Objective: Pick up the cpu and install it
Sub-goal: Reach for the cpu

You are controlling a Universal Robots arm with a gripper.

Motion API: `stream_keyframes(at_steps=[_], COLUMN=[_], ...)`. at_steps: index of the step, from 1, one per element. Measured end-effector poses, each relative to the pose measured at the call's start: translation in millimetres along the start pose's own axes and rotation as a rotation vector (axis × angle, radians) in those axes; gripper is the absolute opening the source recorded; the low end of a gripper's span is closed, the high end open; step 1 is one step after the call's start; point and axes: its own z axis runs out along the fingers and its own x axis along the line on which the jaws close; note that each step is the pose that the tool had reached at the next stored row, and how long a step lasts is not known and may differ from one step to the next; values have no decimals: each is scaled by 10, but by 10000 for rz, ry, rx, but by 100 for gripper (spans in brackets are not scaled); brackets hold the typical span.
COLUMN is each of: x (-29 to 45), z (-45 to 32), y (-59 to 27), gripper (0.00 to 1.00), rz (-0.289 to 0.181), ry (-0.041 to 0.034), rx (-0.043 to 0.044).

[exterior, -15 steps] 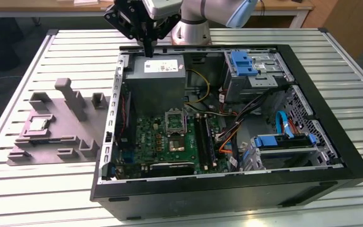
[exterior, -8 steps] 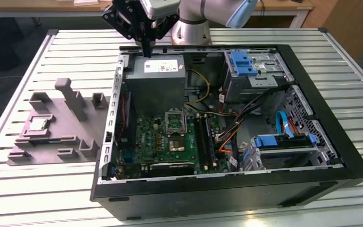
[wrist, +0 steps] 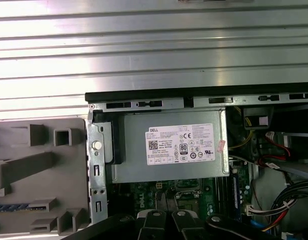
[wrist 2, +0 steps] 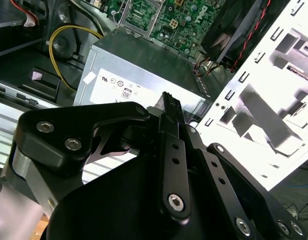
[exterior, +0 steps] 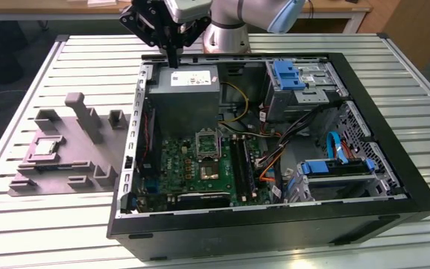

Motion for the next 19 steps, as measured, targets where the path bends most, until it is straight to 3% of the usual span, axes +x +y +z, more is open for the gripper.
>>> stream_keyframes(at_steps=[19], x=[84], z=[0], y=[-7], gripper=[11], rz=[0], ry=[0], rx=[0])
